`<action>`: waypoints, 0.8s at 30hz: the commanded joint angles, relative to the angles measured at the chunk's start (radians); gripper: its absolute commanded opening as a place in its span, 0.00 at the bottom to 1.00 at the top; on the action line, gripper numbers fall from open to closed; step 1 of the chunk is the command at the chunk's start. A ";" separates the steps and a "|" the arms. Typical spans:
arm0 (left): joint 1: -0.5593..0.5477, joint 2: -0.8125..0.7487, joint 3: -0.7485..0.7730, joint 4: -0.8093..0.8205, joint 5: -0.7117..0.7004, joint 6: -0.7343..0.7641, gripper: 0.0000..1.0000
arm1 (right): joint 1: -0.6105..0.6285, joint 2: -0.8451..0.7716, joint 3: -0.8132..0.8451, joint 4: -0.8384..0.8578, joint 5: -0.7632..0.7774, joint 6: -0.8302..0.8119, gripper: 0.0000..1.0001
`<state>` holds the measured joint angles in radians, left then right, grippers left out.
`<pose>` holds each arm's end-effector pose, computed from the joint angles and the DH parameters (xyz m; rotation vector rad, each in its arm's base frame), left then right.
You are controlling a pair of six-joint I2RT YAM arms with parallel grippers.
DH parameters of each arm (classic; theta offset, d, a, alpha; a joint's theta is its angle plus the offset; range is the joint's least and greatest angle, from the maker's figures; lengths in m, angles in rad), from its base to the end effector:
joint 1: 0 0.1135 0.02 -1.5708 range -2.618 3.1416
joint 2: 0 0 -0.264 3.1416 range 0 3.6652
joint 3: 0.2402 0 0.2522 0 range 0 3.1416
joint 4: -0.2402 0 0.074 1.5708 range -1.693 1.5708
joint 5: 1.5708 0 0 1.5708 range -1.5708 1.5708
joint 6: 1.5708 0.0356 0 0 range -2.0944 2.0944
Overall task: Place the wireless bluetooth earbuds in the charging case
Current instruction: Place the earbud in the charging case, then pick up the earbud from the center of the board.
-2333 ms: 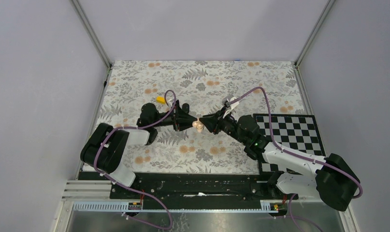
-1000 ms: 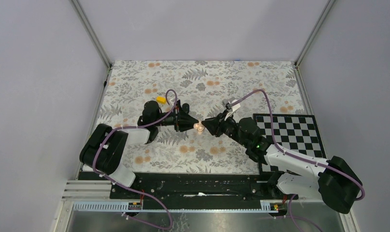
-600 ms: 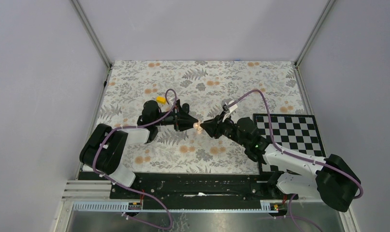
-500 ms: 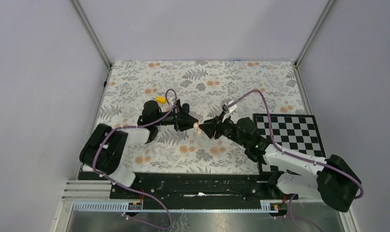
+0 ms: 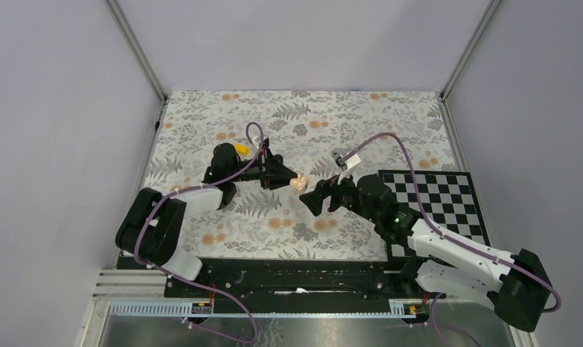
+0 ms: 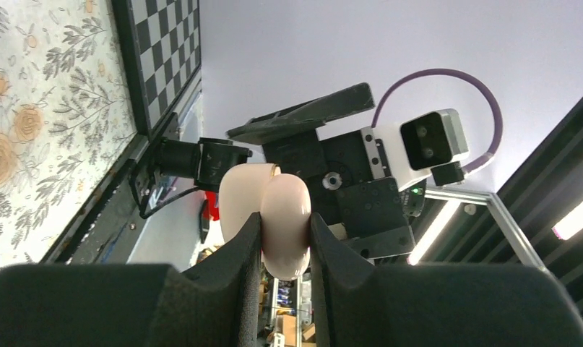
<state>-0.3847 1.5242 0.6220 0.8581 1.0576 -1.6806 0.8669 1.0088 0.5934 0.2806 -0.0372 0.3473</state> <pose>0.2646 -0.1406 0.2182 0.3078 -2.2140 2.1874 0.1519 0.1809 0.2782 -0.4895 1.7281 0.9224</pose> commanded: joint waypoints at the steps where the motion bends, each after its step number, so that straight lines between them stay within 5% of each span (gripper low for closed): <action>1: 0.004 -0.022 0.036 -0.119 0.011 0.189 0.00 | 0.007 -0.115 0.041 -0.106 0.108 -0.010 0.99; 13: 0.076 -0.074 0.218 -0.831 -0.018 0.730 0.00 | 0.006 -0.231 0.064 -0.274 0.297 -0.055 1.00; 19: 0.276 -0.161 0.247 -1.187 -0.065 0.966 0.00 | 0.004 -0.045 0.170 -0.402 0.269 -0.048 1.00; 24: 0.406 -0.235 0.299 -1.430 -0.247 1.123 0.00 | 0.004 0.188 0.252 -0.370 0.145 0.023 1.00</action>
<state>-0.0406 1.3628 0.8509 -0.3157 0.9565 -0.7513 0.8684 1.0794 0.7753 -0.0967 0.1909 0.3202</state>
